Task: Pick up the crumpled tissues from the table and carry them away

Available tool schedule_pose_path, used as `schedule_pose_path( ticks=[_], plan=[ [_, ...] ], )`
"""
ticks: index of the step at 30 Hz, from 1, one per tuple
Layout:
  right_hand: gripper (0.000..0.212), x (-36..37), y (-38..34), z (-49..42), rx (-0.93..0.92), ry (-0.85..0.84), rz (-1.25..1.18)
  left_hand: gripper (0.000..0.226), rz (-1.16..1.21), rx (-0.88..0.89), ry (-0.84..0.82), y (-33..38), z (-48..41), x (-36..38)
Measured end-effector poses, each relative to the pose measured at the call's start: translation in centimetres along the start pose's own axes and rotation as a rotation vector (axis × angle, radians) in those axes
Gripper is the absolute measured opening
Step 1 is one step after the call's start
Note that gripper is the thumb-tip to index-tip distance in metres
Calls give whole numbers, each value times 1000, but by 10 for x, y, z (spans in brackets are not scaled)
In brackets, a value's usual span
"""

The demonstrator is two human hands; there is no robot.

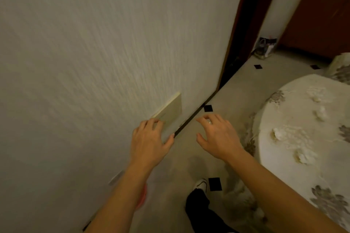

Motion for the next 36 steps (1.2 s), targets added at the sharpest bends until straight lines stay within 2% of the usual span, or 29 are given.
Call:
schedule_pose_path(
  ticks=[8, 16, 20, 26, 31, 36],
  plan=[
    [46, 0, 113, -83, 151, 61, 11, 50, 24, 151, -40, 68, -146, 43],
    [47, -27, 252, -114, 390, 156, 1, 45, 89, 430, -72, 197, -258, 89],
    [45, -41, 307, -76, 567, 210, 32, 43, 164, 595, -126, 275, -277, 113],
    [43, -47, 364, 39, 951, 209, 99, 40, 269, 854, -298, 390, -262, 161],
    [42, -39, 367, 143, 1289, 217, 90, 39, 347, 1064, -445, 464, -223, 194],
    [42, -25, 347, 215, 1551, 225, 74, 42, 338, 1206, -652, 498, -182, 236]
  ],
)
Point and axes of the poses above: each hand's wrist, its own z-axis away from the middle knuckle, its own x-axis out of the palm, y = z × x, the point moved 9 cm from there along -z, towards the middle knuckle, and after that the axes turned 4 degrees about -x, right-handed, at the moved point
